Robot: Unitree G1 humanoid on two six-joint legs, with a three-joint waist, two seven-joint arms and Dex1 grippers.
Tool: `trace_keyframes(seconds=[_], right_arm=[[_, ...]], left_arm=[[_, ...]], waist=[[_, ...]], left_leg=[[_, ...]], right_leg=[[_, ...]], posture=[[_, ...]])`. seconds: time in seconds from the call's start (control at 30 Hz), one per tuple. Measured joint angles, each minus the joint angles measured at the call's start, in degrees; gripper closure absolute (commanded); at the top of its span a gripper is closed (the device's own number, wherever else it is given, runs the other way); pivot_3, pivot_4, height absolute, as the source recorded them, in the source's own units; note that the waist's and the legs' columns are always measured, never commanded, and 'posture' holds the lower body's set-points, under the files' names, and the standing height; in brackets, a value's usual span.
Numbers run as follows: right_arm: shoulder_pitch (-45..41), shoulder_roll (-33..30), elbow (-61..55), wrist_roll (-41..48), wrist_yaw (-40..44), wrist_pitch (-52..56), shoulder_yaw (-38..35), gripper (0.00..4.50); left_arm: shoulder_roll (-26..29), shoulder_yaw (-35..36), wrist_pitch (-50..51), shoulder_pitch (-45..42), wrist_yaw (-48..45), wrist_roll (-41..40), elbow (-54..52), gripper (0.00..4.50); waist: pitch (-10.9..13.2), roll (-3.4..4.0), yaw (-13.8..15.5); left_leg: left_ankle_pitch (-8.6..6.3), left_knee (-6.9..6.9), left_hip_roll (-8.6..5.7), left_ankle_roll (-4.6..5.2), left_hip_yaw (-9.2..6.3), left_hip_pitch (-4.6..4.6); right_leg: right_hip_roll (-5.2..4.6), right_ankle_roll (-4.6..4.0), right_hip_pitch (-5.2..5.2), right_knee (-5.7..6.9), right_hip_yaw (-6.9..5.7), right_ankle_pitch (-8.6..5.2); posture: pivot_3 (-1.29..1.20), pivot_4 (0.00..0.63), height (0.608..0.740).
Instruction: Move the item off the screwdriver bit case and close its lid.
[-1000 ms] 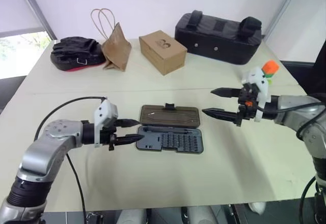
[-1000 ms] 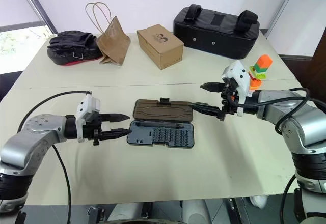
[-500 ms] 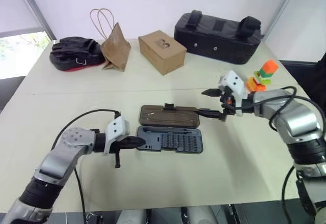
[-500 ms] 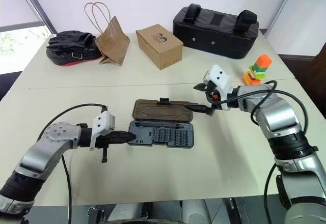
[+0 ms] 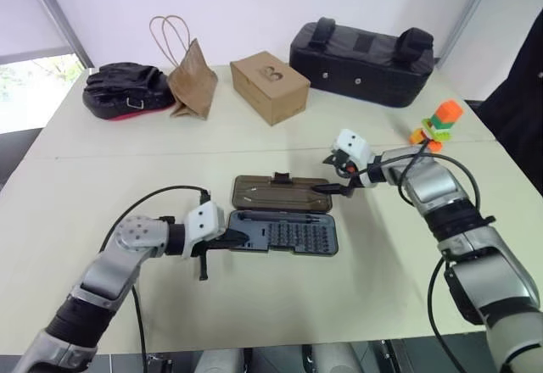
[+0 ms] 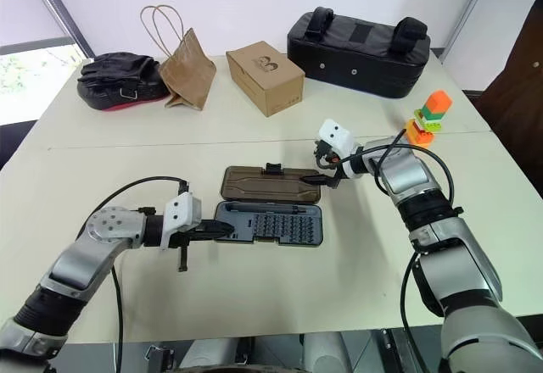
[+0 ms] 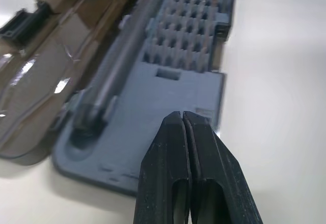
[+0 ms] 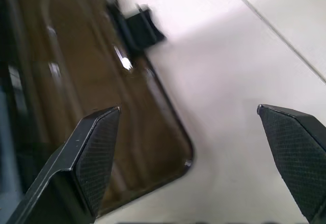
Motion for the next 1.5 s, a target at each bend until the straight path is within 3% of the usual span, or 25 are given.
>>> trace_keyframes(seconds=[0.03,0.13,0.37,0.6,0.9,1.5], right_arm=[[-0.5,0.4,2.1,-0.9,0.7,-1.3,0.2,0.00],[-2.8,1.9,7.2,-2.6,2.8,-4.6,0.2,0.91],[-4.6,3.5,13.3,-6.7,6.7,-14.7,0.9,4.48],[-6.6,4.6,18.5,-10.8,8.0,-22.9,1.3,4.48],[-5.4,4.1,18.5,-16.6,3.5,-36.6,1.9,4.48],[6.0,-2.7,-6.4,-17.7,-5.5,-39.7,-1.8,4.48]], left_arm=[[0.1,0.0,0.3,0.5,0.0,-0.1,-0.8,4.46],[0.6,0.1,1.7,1.3,0.0,-0.5,-1.9,4.50],[0.6,0.7,4.6,2.7,1.0,-2.1,-3.7,4.50],[-0.1,1.8,5.5,3.8,1.5,-3.5,-3.0,4.50],[-1.9,2.1,6.2,3.9,2.1,-4.8,-1.6,4.50],[-3.6,2.4,9.3,3.1,2.8,-7.1,-1.3,4.50]], waist=[[0.0,0.00,0.0],[0.0,0.04,-0.2],[-0.1,0.10,-0.3],[-0.5,0.28,-0.4],[-0.5,0.30,-0.5],[-0.5,0.32,-0.1]], left_leg=[[0.00,-0.01,0.00,0.00,0.00,0.00],[0.00,-0.01,0.00,0.00,0.01,0.06],[0.00,-0.01,0.00,-0.01,0.00,0.17],[0.02,-0.07,0.05,-0.04,-0.03,0.26],[0.04,-0.06,0.04,-0.08,-0.03,0.43],[0.05,-0.06,0.02,-0.10,-0.04,0.25]], right_leg=[[0.00,0.00,0.00,0.00,0.00,0.00],[0.01,0.00,0.02,0.02,0.01,0.00],[0.02,0.00,0.15,0.04,0.01,0.00],[0.09,-0.03,0.20,0.05,0.01,-0.01],[0.09,-0.08,0.36,0.09,0.02,0.03],[0.07,-0.09,0.18,0.08,0.03,0.03]], posture=[[0.00,0.150,0.740],[0.00,0.150,0.740],[0.00,0.150,0.740],[0.00,0.150,0.740],[0.00,0.150,0.740],[0.00,0.150,0.740]])
